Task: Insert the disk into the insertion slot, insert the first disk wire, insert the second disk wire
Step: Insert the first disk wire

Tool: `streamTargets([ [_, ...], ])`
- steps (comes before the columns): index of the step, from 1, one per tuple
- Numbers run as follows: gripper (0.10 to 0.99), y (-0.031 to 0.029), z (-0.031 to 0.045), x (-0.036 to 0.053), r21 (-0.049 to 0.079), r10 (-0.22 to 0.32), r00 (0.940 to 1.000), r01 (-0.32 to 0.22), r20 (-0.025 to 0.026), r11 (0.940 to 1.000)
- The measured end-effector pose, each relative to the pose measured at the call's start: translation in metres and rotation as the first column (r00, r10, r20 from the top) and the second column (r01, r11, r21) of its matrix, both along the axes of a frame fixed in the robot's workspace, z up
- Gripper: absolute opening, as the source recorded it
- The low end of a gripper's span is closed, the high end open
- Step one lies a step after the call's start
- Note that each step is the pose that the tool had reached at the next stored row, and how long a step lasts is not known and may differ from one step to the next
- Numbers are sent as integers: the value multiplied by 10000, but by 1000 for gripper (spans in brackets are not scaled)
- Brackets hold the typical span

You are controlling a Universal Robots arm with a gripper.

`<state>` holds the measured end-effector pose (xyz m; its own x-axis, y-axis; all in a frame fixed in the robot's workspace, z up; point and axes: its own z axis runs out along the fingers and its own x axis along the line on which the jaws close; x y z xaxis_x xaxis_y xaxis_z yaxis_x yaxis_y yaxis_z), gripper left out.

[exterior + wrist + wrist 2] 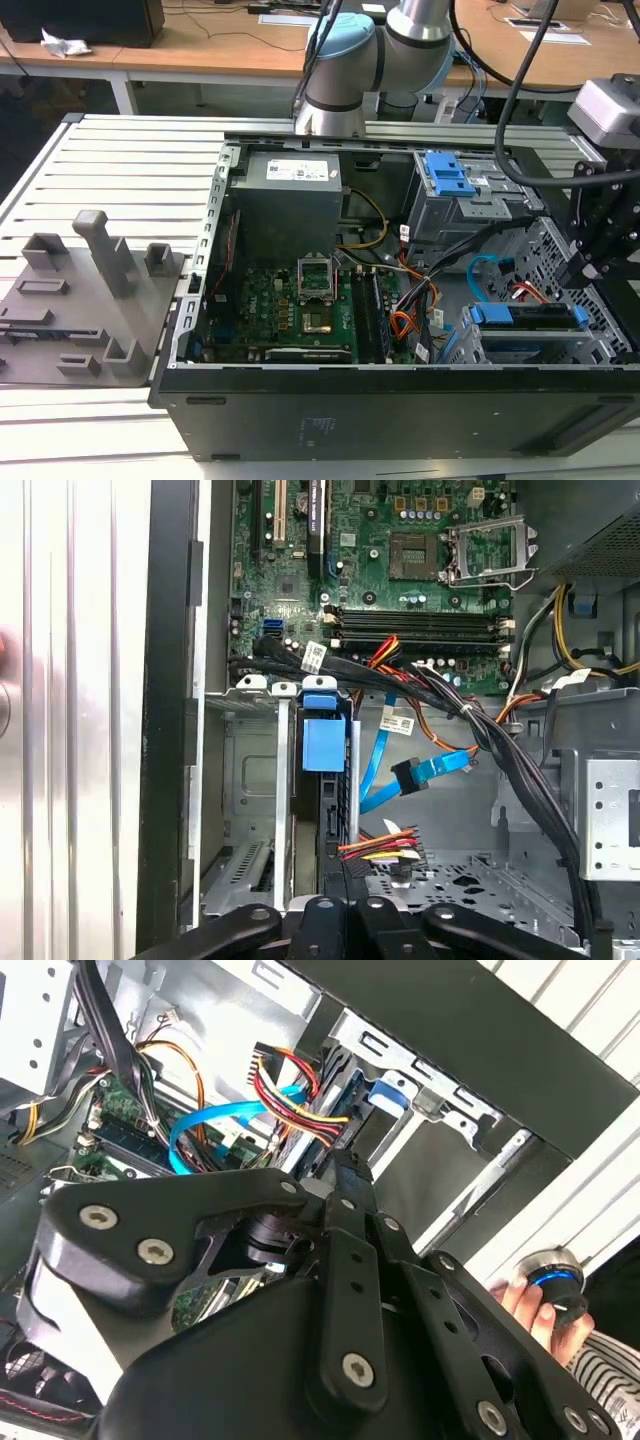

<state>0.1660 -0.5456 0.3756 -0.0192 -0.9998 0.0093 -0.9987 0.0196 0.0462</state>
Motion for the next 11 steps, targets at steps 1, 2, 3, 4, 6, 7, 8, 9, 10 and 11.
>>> streamTargets([
  [1, 106, 1, 1, -7, -2, 1, 10000, -1, 0, 10000],
  [2, 106, 0, 1, -34, -1, 0, 10000, 0, -1, 10000],
  [3, 106, 0, 2, -53, -2, 1, 10000, -1, 0, 10000],
  [4, 106, 0, 1, -89, -1, 0, 10000, 0, 0, 10000],
  [6, 106, 0, 1, -152, -2, 1, 10000, -1, 0, 10000],
  [7, 106, 0, 1, -193, -2, 1, 10000, -1, 0, 10000],
  [8, 106, 0, 1, -223, -1, 0, 10000, 0, 0, 10000],
  [9, 106, 0, 1, -291, 0, -1, 10000, 1, 0, 10000],
  [10, 106, 0, 1, -338, -1, 1, 10000, -1, 1, 10000],
  [11, 106, 0, 1, -372, -1, 0, 10000, 0, 1, 10000],
])
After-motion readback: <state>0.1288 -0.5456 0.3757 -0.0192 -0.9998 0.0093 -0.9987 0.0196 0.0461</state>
